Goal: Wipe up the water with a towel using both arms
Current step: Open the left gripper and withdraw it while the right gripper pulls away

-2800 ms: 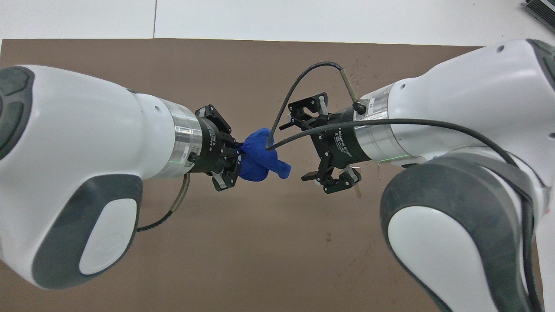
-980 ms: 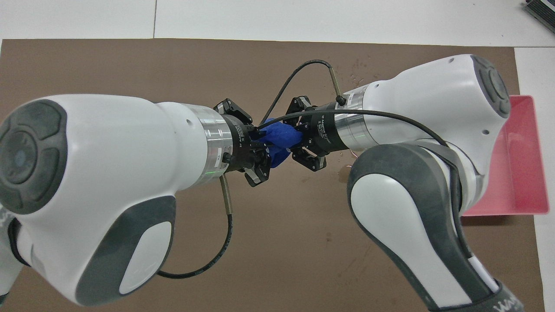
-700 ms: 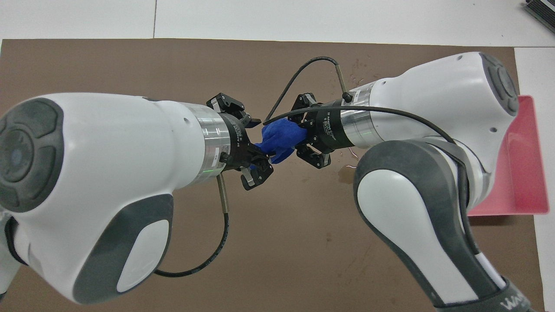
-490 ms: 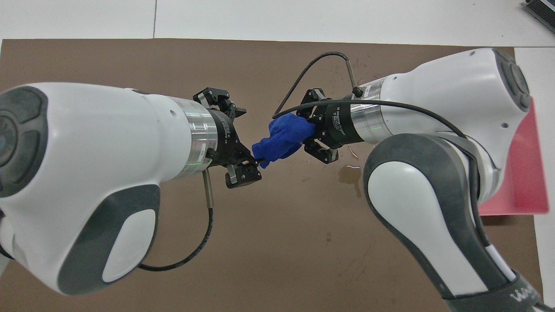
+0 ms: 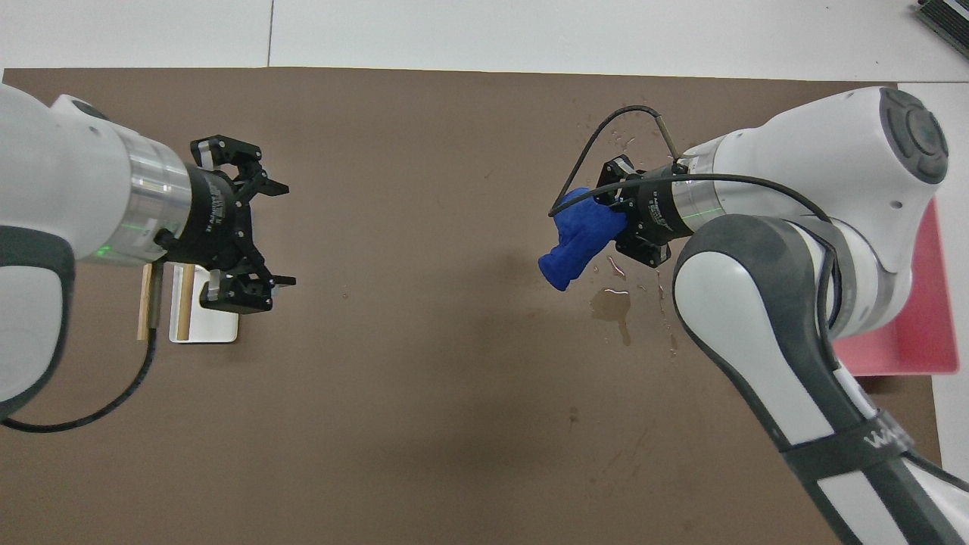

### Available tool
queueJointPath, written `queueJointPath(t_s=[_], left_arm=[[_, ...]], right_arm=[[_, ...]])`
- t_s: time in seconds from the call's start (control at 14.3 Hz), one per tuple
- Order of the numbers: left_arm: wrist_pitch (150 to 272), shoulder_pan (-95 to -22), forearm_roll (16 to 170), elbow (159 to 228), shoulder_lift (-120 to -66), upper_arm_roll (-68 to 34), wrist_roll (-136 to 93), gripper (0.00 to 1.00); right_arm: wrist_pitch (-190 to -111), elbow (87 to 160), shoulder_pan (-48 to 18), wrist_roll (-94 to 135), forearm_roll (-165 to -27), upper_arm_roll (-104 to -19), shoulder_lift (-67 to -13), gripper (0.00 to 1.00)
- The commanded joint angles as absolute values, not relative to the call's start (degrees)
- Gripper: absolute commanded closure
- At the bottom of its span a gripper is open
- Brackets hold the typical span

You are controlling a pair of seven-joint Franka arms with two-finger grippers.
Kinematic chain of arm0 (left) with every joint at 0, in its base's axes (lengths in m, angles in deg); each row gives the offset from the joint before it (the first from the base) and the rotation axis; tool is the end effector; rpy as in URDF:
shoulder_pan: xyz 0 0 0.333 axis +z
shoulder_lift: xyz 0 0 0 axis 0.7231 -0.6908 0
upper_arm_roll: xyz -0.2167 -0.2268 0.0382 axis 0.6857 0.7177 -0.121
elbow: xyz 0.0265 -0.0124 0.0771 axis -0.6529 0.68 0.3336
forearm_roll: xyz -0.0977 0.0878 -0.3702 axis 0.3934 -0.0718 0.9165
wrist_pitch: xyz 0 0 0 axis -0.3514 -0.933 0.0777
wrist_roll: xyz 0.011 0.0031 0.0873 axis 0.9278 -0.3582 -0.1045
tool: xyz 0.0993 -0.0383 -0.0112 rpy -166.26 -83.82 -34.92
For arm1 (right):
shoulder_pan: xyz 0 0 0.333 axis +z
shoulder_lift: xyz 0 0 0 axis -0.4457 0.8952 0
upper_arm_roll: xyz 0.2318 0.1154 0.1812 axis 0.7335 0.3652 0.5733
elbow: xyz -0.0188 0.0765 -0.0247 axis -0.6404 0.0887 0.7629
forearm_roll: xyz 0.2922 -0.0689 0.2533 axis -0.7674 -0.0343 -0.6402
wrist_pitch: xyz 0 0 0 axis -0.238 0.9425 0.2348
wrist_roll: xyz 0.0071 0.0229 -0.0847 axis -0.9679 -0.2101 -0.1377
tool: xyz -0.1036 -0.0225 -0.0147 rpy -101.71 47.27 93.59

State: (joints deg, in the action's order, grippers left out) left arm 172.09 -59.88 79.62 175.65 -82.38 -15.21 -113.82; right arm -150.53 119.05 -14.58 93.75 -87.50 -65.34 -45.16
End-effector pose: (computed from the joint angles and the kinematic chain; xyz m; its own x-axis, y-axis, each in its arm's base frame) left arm 0.5330 -0.1933 0.6333 -0.0078 0.9713 -0.2377 0.9974 0.0246 0.0677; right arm 0.6020 0.1820 0.4912 0.5229 -0.8034 -0.2848 -0.8497 -0.4646 -0.2494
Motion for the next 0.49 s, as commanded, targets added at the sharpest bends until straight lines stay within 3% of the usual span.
queueJointPath(t_s=[0.0, 0.42], left_arm=[[169.01, -53.72, 77.83, 176.39, -80.85, -14.54, -100.93, 0.0], [167.24, -46.32, 75.98, 177.53, -80.24, -14.63, -61.65, 0.0]], right_arm=[[-156.78, 125.59, -17.23, 85.58, -83.67, -64.74, -45.18, 1.0], [-169.43, 127.81, -18.64, 78.35, -83.49, -64.74, -38.25, 1.0]])
